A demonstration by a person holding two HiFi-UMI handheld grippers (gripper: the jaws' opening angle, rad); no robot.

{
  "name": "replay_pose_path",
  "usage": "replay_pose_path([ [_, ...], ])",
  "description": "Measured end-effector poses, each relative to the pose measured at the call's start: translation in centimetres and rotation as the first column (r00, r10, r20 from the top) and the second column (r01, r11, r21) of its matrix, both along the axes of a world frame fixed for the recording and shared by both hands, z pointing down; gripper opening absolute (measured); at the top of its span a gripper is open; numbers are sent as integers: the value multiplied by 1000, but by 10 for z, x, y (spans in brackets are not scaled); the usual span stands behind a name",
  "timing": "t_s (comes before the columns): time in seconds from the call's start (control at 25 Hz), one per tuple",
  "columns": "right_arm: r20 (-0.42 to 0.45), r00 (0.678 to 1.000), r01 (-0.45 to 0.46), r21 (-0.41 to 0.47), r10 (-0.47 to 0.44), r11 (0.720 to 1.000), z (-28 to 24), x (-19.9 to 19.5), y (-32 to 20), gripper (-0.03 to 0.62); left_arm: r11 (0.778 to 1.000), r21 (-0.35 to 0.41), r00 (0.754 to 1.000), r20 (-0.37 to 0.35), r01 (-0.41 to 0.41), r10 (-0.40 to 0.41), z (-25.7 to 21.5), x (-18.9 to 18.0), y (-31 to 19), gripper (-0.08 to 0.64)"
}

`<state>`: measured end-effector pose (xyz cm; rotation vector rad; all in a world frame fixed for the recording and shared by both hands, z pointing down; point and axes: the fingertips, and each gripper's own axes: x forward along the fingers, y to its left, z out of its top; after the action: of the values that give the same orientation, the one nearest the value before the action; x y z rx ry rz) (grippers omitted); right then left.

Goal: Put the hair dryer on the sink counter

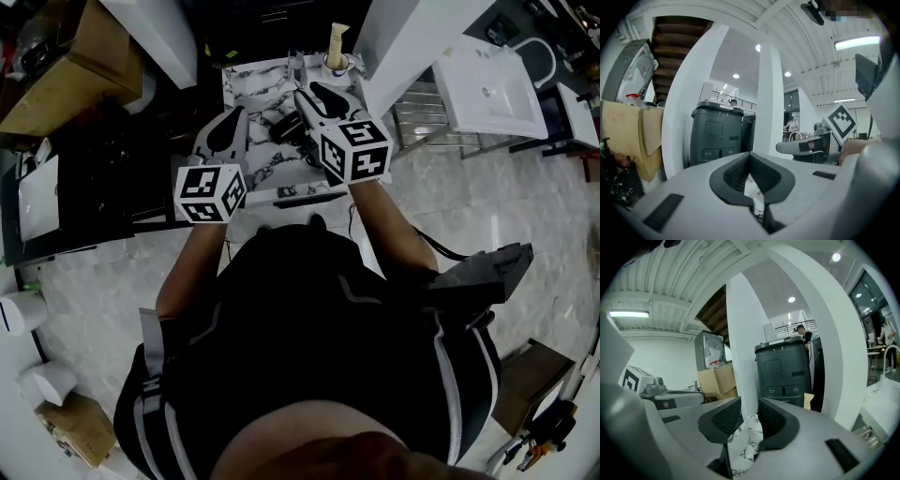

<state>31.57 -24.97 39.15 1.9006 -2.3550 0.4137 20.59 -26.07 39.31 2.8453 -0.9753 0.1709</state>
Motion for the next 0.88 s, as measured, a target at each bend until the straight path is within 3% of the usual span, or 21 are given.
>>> replay_pose_path([
  [0.16, -1, 1000, -15, 58, 15, 998, -28, -1, 9, 112, 999, 33, 999, -23, -22, 23, -23, 2, 1, 2],
  [0.36, -19, 1000, -13, 88, 15, 996, -50, -4, 14, 72, 997, 78, 999, -48, 11, -7, -40, -1, -5, 2],
  [0.52, -55, 998, -35, 115, 42, 993, -57, -1, 16, 62, 998, 59, 995, -90, -32, 37, -50, 0, 2, 2],
  [0.88, -86, 994, -52, 114, 62, 992, -54, 6, 15, 35, 995, 99, 996, -83, -21, 29, -61, -2, 0, 2],
])
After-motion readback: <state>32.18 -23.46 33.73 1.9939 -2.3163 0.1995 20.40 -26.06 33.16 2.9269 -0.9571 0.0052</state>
